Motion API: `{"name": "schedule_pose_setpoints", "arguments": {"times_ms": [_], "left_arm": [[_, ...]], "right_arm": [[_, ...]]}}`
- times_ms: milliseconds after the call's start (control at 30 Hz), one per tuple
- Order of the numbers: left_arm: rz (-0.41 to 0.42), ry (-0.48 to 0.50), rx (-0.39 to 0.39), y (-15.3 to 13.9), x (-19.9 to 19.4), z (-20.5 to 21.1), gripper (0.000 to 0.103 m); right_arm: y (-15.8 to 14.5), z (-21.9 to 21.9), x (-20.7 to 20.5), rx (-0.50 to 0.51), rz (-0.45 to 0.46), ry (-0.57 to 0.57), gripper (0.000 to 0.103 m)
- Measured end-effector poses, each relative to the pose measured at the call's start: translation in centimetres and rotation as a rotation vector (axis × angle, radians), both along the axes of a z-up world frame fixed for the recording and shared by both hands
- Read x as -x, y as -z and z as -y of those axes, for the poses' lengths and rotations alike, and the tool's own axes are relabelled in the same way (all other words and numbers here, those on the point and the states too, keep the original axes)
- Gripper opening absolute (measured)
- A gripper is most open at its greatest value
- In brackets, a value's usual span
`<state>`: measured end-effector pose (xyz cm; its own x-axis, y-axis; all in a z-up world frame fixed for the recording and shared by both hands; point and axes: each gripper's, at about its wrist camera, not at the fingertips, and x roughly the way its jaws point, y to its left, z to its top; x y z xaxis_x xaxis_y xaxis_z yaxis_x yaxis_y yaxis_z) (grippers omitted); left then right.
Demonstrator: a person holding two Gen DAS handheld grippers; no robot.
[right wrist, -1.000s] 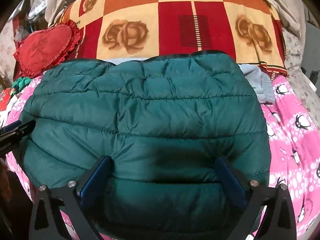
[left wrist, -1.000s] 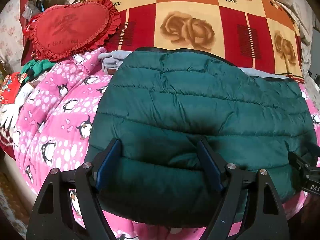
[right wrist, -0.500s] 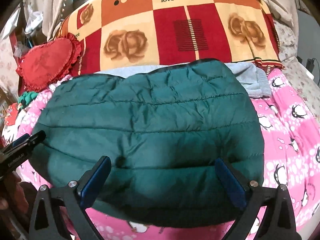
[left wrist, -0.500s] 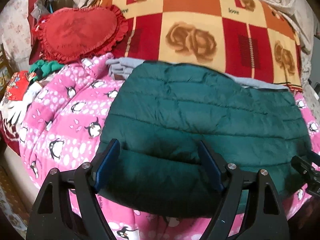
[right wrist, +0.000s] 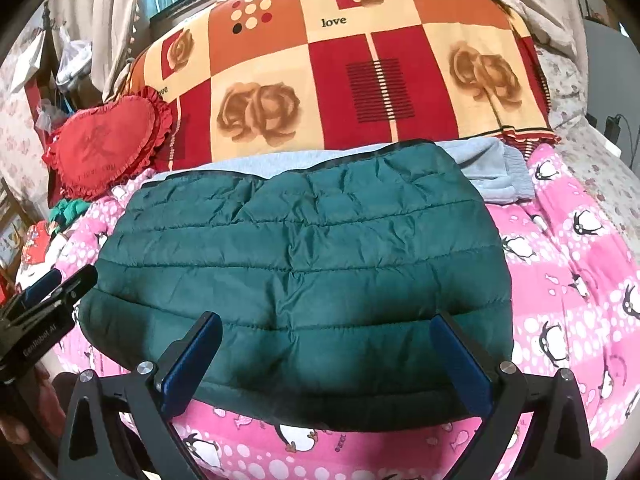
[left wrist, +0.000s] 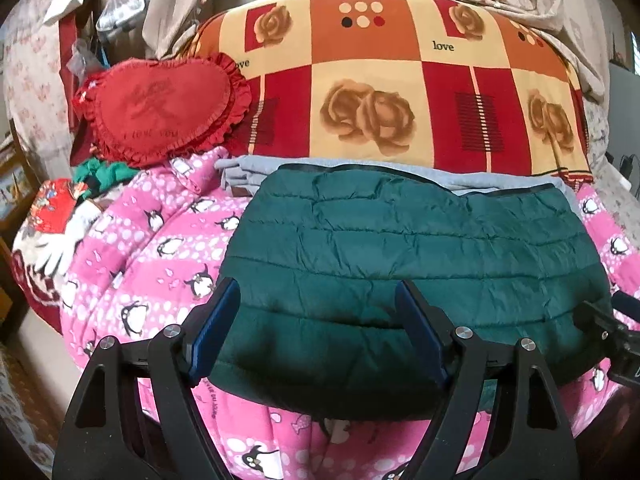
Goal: Fold large clothes
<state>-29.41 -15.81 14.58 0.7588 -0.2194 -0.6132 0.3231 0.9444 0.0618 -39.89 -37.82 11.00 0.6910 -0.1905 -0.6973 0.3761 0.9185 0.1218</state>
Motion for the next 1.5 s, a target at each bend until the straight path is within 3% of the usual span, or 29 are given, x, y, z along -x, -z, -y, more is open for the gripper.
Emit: {"name": "schedule_pose_setpoints", "arguments": {"times_ms": [400,533,900,1500], "left_arm": [[0.044,-0.003,-0.006,-0.8,1.5,0.2,0.08],[0.043,-0.004,0.0,-0.9,1.6,0.1,0.08],[0.011,0.014,0.028,-1.0,1.7,0.2,0.08],[-0.004,0.021,0.048,-1.0,1.7,0.0,0.08]], "right_arm": [[0.0,-0.3,0.5,-0.005,-0.005,0.003,0.103],[0.3,-0.6,0.3,-0.035,-0.017,-0.002,0.103],[-1.0,-2.0,0.3,0.034,0.002,-0.025,0.103],[-1.1,-1.9,0.0,0.028,0.003,-0.017,0.103]]}}
